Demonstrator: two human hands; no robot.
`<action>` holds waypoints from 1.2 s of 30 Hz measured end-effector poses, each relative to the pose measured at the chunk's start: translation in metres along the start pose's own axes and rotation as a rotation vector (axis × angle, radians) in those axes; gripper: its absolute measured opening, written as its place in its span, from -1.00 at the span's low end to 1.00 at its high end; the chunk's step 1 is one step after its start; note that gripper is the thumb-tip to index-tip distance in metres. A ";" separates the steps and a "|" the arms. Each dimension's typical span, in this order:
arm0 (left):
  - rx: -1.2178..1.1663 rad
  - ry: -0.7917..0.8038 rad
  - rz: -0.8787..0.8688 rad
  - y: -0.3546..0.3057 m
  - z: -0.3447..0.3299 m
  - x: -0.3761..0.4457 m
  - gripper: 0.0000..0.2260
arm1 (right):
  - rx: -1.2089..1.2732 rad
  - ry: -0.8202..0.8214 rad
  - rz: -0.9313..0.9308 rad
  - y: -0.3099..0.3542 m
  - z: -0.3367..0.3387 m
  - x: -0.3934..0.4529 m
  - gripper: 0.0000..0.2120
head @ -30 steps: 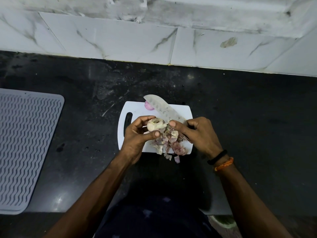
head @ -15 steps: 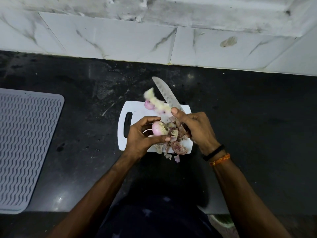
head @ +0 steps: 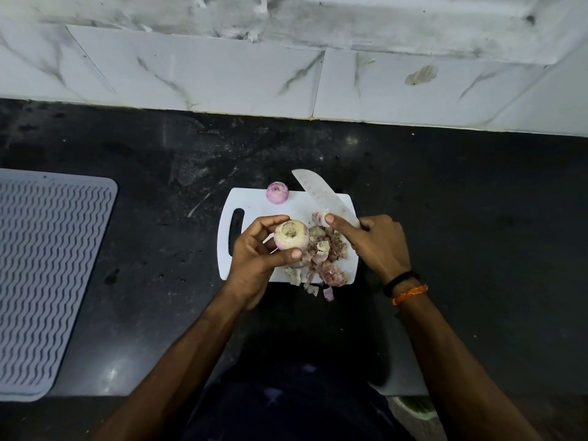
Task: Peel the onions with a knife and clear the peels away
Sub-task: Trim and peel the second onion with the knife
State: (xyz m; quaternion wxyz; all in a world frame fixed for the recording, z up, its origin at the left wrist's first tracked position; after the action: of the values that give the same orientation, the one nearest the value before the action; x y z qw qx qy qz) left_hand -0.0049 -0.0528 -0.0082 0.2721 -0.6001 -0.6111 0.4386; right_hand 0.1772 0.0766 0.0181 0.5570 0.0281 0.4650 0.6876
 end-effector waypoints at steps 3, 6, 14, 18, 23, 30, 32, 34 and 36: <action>-0.156 0.009 0.005 0.002 0.001 0.000 -0.26 | -0.036 -0.001 -0.019 -0.003 -0.004 0.003 -0.31; -0.239 0.024 0.005 0.003 0.000 -0.001 -0.22 | -0.042 0.044 -0.029 -0.005 -0.008 0.005 -0.50; -0.345 0.084 0.038 0.002 -0.001 0.002 -0.23 | 0.108 0.153 -0.029 -0.003 -0.012 0.004 -0.76; -0.022 0.031 0.015 -0.001 0.002 0.004 -0.25 | 0.275 0.209 -0.058 -0.003 -0.015 0.000 -0.79; 0.407 -0.033 -0.123 -0.009 0.004 0.007 -0.39 | 0.486 0.293 -0.027 0.004 -0.021 -0.011 -0.85; 0.451 -0.048 -0.125 -0.015 0.000 0.006 -0.44 | 0.541 0.288 0.015 0.007 -0.034 -0.021 -0.84; 0.395 -0.060 -0.112 -0.014 0.001 0.005 -0.44 | 0.456 0.230 0.009 0.004 -0.037 -0.024 -0.87; 0.369 -0.084 -0.109 -0.013 0.003 0.003 -0.42 | 0.222 0.138 -0.001 -0.002 -0.036 -0.031 -0.92; 0.385 -0.114 -0.110 -0.011 0.008 0.001 -0.41 | 0.029 0.077 0.026 -0.011 -0.038 -0.039 -0.93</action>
State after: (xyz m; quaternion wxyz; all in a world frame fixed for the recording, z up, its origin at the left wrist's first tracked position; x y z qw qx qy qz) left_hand -0.0169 -0.0527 -0.0028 0.3704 -0.4770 -0.5622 0.5650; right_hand 0.1791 0.0218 0.0079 0.5290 0.0157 0.4957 0.6886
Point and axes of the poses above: each hand's wrist, its own x-axis towards the middle knuckle, its own z-axis out of the back of the hand, y = z × x, the point moved 3 cm from there along x, towards the middle knuckle, and after that the axes turned 14 degrees about y, right-handed, at the moved point
